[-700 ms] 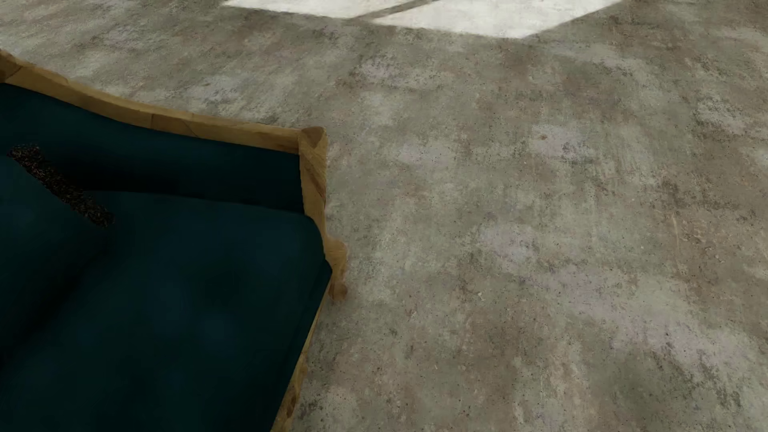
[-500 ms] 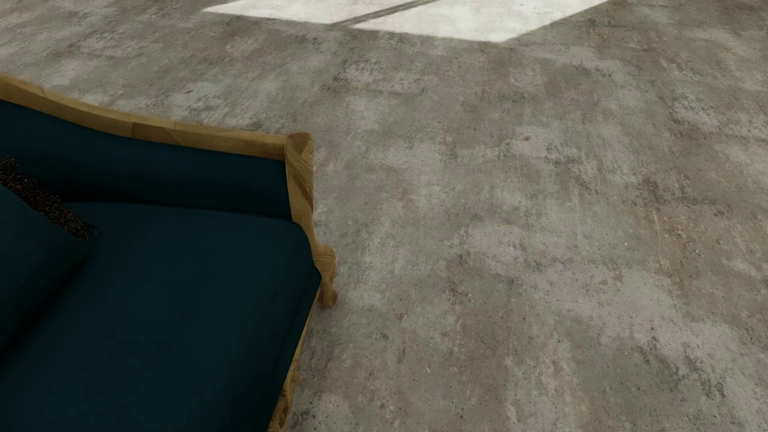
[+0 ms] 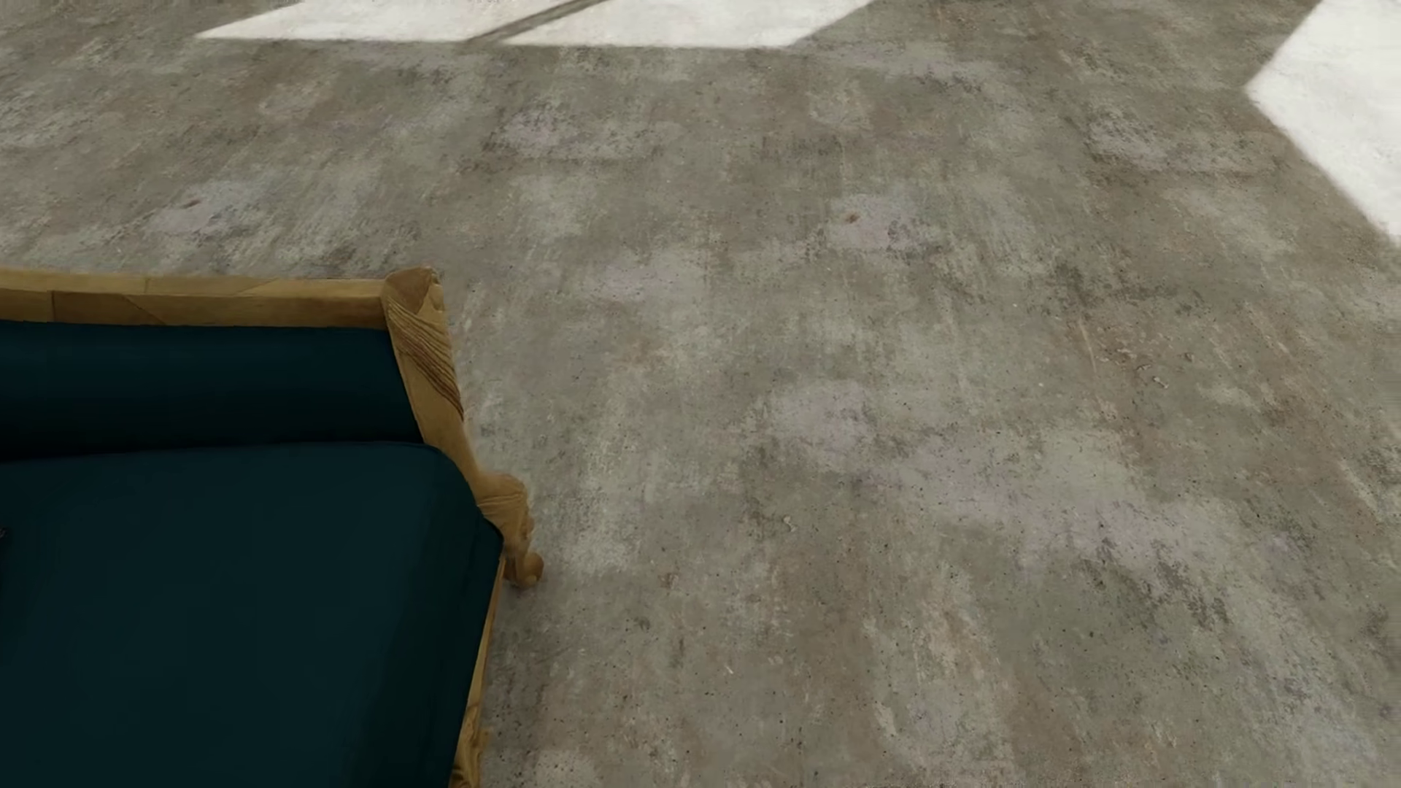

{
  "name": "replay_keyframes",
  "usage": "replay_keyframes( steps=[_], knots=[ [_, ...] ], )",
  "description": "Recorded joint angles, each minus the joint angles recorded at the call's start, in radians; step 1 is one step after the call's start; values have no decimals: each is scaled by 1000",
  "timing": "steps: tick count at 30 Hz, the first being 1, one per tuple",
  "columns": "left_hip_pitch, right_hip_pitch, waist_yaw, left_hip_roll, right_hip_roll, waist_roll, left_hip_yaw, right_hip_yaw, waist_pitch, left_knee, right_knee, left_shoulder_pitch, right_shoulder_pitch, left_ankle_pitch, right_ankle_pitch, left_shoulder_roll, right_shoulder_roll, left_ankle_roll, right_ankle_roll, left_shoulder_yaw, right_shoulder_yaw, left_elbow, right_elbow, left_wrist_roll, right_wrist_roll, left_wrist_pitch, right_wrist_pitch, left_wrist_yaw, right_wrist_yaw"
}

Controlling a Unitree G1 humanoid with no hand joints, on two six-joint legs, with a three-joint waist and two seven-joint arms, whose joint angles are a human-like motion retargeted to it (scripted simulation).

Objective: Avoid the dark cyan armchair

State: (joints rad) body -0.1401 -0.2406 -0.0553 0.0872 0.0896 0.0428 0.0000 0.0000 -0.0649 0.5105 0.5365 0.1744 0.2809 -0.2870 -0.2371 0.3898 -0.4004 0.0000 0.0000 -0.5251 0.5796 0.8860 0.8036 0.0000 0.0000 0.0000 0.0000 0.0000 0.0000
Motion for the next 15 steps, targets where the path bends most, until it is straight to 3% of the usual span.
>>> replay_keyframes(
  steps=[3, 6, 10, 15],
  knots=[
    [-99, 23, -4, 31, 24, 2, 0, 0, 10, 161, -4, -1, 7, 30, -35, 3, -5, 0, 0, 34, 5, -3, 38, 0, 0, 0, 0, 0, 0],
    [-307, 76, 32, 65, 30, -11, 0, 0, 37, 523, -26, -9, 10, 181, -78, 2, -12, 0, 0, 70, 23, -11, 63, 0, 0, 0, 0, 0, 0],
    [-521, 154, 126, 30, 1, -56, 0, 0, 63, 882, -29, 17, 20, 32, -118, 0, -32, 0, 0, 99, 25, -48, 54, 0, 0, 0, 0, 0, 0],
    [-652, 230, 212, -23, -38, -80, 0, 0, 81, 717, -16, 54, -13, 152, -155, -5, -47, 0, 0, 65, 16, 4, 56, 0, 0, 0, 0, 0, 0]
  ],
)
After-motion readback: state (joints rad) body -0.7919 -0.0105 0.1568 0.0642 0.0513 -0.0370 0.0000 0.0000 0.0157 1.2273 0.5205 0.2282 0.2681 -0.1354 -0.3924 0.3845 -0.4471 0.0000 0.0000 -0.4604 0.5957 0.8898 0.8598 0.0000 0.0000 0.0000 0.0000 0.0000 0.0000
